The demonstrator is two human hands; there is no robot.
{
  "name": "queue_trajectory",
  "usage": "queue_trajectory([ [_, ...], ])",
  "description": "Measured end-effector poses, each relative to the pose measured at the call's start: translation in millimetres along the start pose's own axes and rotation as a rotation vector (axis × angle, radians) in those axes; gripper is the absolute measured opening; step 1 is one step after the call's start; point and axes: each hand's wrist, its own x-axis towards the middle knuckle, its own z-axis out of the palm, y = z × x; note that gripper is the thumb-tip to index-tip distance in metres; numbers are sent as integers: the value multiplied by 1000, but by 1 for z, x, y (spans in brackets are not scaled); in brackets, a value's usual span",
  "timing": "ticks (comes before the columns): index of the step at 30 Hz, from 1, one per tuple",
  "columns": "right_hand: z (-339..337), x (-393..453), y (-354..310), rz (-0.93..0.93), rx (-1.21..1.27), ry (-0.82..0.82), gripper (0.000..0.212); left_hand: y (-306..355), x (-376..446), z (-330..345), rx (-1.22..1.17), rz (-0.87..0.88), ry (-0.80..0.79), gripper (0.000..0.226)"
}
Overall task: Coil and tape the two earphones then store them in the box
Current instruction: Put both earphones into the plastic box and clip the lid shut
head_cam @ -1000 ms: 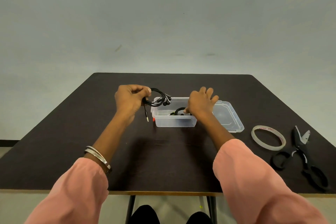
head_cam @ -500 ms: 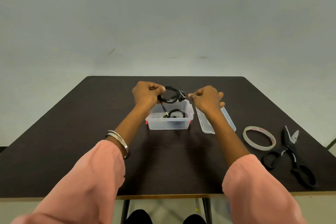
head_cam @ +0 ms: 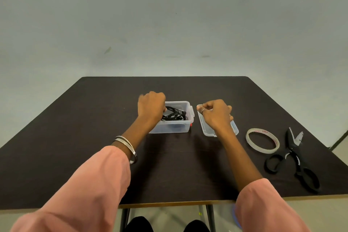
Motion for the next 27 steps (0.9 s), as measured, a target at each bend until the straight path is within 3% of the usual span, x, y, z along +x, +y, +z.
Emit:
queue_trajectory([
  [4, 0, -4, 5, 3, 8, 12, 19, -2, -2, 0, 250, 15, 41, 8],
  [11, -4, -10, 11, 18, 26, -3, 17, -10, -1, 0, 234, -59, -45, 15],
  [15, -8, -3, 20, 49, 92, 26, 11, -15, 1, 1, 13, -99, 52, 8],
  [19, -27, 10, 30, 79, 111, 105, 15, 9, -14, -17, -521, -12, 251, 12],
  [23, -41, 23, 46, 96, -103, 148, 15, 52, -37, -22, -818, 66, 63, 14],
  [27, -47, 17, 60, 138, -497, 51, 32, 88, -52, 1, -754, 62, -201, 23],
])
